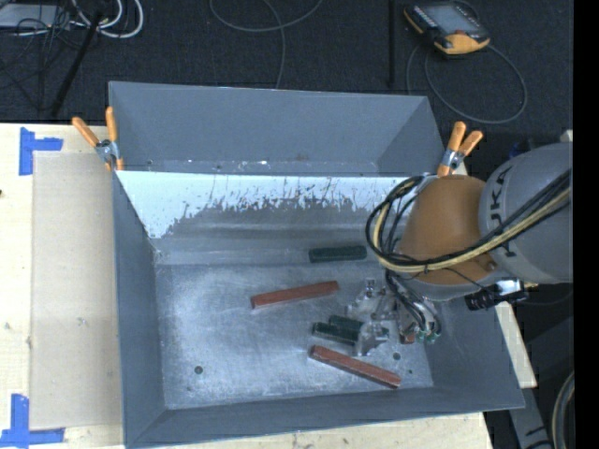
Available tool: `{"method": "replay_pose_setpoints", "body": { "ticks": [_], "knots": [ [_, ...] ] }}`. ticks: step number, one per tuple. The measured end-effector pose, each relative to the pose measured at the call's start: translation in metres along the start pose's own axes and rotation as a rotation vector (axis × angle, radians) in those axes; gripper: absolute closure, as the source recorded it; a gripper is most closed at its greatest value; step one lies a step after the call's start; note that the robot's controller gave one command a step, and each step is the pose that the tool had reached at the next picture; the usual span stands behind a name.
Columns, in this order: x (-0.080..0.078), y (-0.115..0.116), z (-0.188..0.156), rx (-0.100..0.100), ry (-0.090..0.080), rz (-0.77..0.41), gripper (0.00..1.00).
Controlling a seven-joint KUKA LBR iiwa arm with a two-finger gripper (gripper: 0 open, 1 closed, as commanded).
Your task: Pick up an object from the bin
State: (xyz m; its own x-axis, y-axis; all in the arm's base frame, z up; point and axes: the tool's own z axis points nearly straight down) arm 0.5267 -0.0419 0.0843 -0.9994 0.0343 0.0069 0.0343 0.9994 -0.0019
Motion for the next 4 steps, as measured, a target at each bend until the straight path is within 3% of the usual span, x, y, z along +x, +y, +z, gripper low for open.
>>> {"method": "replay_pose_setpoints", "body": {
  "ticks": [2,4],
  "knots": [
    [0.0,0.0,-0.01,-0.001,-0.008,0.0,1.0],
    [0.002,0.001,-0.035,-0.002,-0.001,-0.002,1.0]
  ]
}}
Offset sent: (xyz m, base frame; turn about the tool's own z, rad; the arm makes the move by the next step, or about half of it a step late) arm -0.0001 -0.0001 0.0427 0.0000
